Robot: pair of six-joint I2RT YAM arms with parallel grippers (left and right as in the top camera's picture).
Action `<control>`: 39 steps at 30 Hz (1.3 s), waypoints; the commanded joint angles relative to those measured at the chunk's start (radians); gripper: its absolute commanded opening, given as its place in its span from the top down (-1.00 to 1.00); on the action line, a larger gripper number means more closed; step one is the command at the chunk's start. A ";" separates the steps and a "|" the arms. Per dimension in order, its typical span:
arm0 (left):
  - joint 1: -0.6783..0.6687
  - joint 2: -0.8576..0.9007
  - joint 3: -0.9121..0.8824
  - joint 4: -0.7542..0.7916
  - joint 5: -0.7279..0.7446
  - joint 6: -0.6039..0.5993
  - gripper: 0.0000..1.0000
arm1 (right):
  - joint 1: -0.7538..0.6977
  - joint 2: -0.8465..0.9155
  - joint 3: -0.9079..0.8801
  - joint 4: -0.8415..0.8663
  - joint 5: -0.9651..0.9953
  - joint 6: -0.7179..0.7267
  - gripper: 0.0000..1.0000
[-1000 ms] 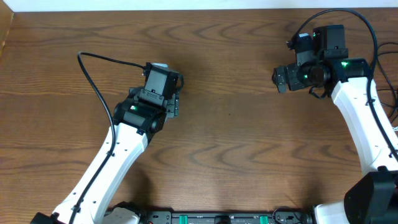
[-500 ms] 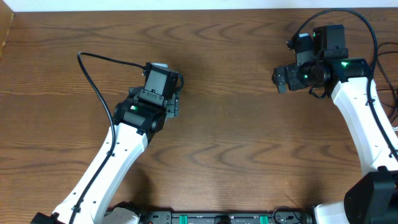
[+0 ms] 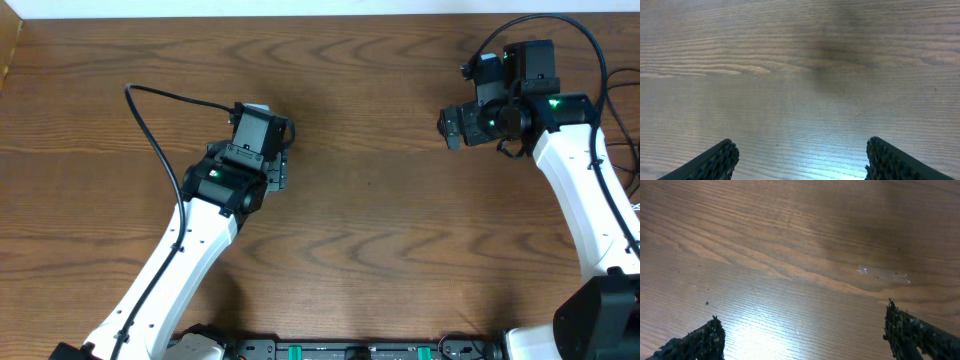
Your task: Untangle cables
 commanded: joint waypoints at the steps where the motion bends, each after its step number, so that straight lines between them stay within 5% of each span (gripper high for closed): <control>1: 0.005 -0.052 -0.013 -0.011 -0.007 0.014 -0.65 | 0.006 0.002 -0.003 -0.003 0.011 -0.008 -0.99; 13: 0.038 -0.335 -0.292 0.185 -0.002 0.014 -0.65 | 0.006 0.002 -0.003 -0.004 0.011 -0.008 -0.98; 22: 0.195 -0.561 -0.451 0.340 0.156 0.019 -0.66 | 0.006 0.002 -0.003 -0.004 0.011 -0.008 -0.99; 34: 0.303 -0.880 -0.803 0.858 0.275 0.129 -0.66 | 0.006 0.002 -0.003 -0.004 0.011 -0.008 -0.99; 39: 0.335 -1.006 -0.920 0.959 0.339 0.220 -0.66 | 0.006 0.002 -0.003 -0.004 0.011 -0.008 -0.98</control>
